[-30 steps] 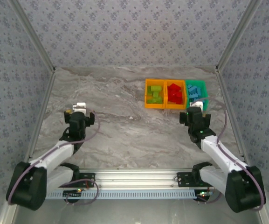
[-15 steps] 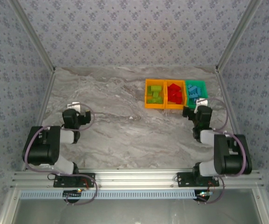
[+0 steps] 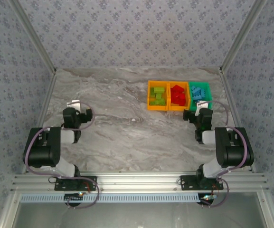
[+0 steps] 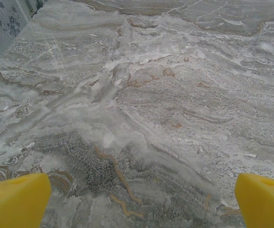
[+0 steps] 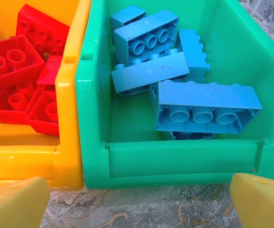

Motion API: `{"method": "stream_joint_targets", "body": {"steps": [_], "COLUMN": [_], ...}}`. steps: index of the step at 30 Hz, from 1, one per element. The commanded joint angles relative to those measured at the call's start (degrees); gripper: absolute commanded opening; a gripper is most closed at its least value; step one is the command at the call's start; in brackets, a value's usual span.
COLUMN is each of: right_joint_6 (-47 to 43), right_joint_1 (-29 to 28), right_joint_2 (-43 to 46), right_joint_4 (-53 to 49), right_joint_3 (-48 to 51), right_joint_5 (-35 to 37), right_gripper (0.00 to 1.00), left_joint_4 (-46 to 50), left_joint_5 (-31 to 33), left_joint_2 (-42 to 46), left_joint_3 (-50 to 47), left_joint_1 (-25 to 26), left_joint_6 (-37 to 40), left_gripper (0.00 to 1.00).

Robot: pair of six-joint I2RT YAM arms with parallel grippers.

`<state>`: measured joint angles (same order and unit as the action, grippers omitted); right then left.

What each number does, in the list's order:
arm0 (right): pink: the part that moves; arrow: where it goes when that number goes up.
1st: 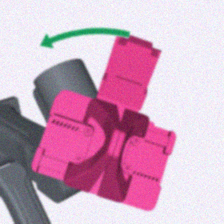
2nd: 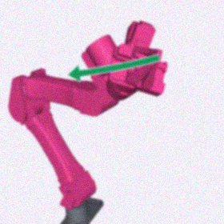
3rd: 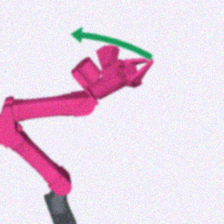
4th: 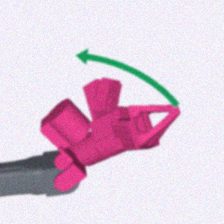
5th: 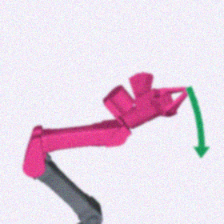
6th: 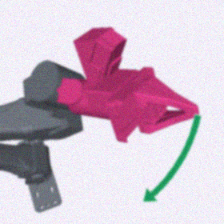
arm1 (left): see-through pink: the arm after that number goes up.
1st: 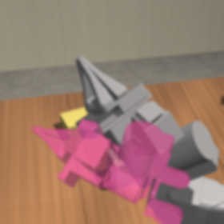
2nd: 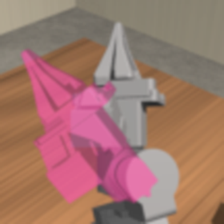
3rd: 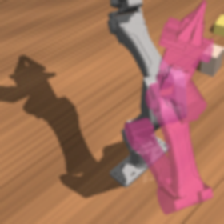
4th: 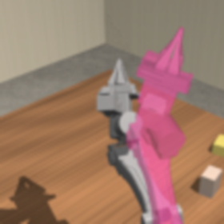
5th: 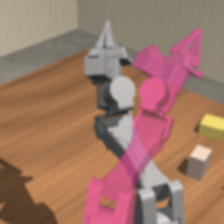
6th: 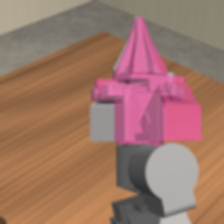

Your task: Sort the legos into containers by color

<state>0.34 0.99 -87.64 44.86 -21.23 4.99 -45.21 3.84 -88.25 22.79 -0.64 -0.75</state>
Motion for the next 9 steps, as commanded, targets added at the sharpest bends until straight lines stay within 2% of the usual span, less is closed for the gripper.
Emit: {"method": "stream_joint_targets", "body": {"steps": [1, 3, 9], "right_joint_6": [-1.2, -1.9, -1.7], "right_joint_1": [0.3, 0.6, 0.9], "right_joint_2": [0.6, 0.3, 0.5], "right_joint_4": [0.9, 1.7, 1.4], "right_joint_3": [-1.3, -1.1, -1.1], "right_joint_5": [-0.8, -3.4, -4.1], "right_gripper": [1.00, 1.00, 1.00], "left_joint_4": [-1.3, -1.3, -1.3], "left_joint_5": [-0.9, -0.9, -0.9], "left_joint_2": [0.4, 0.4, 0.4], "left_joint_3": [0.9, 0.8, 0.9], "left_joint_1": [-0.2, -0.2, -0.2], "left_joint_6": [-0.8, -0.8, -0.8], "left_gripper": [0.99, 0.99, 0.99]}}
